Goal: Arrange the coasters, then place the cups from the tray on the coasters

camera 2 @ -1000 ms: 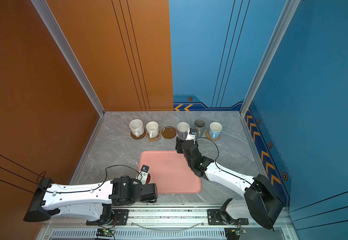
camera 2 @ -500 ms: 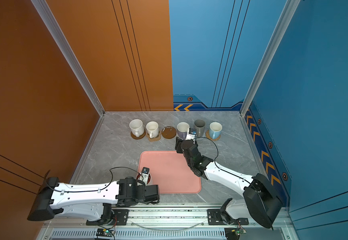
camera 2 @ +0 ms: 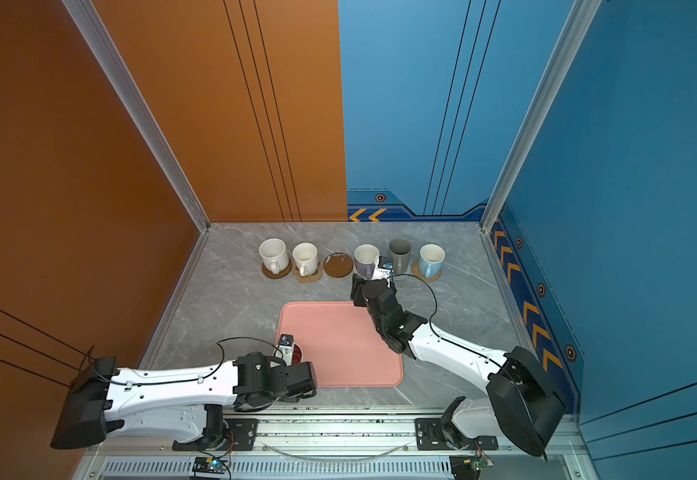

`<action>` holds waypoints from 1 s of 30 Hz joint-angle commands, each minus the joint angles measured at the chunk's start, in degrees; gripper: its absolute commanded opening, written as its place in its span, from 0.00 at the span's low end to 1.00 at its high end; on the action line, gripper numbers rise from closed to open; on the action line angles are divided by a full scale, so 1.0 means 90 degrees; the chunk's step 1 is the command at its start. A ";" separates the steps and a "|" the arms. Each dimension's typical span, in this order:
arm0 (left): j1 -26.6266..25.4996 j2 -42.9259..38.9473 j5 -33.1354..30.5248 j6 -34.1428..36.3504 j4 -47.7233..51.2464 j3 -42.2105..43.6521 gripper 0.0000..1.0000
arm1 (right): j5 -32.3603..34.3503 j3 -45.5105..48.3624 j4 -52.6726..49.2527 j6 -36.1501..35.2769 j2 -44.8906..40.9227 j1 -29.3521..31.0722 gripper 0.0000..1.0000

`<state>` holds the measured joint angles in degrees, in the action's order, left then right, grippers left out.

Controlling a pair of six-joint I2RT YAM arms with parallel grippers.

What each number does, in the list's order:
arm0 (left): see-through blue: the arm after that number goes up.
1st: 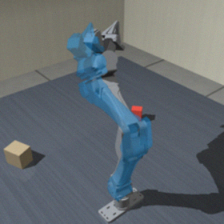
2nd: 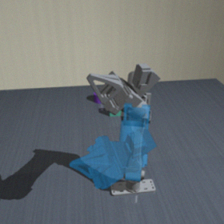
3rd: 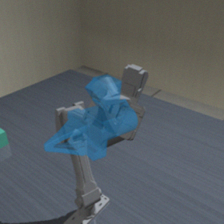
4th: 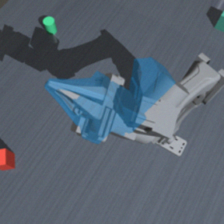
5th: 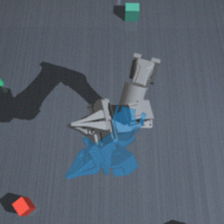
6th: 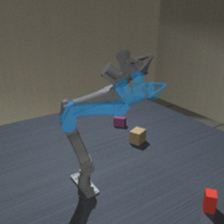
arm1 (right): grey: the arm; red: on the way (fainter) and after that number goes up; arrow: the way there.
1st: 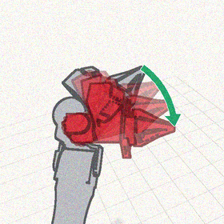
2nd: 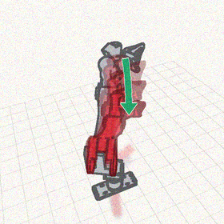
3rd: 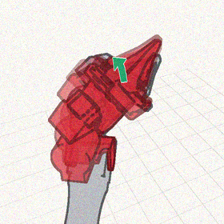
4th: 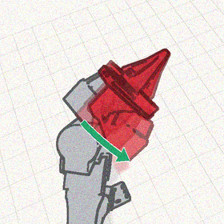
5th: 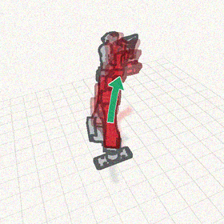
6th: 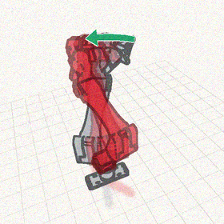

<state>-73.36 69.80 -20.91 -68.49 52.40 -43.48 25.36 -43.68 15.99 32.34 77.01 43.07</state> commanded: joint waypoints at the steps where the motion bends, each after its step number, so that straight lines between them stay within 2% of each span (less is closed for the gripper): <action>1: 0.0152 -0.0060 0.0042 0.0011 -0.0080 0.0098 0.66 | 0.0009 -0.0127 -0.0144 -0.0050 0.0064 -0.0051 0.69; 13: 0.0336 0.0008 0.0239 0.0126 -0.0432 0.0266 0.56 | -0.0111 -0.0117 -0.0147 0.0039 0.0121 -0.0125 0.69; 30: 0.0465 0.0049 0.0097 0.0012 -0.0435 0.0394 0.44 | -0.0200 -0.0127 -0.0126 0.0089 0.0184 -0.0154 0.69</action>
<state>-69.91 69.87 -19.44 -68.01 47.48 -40.51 24.10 -43.68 15.88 32.40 78.15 41.91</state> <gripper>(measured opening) 0.447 0.690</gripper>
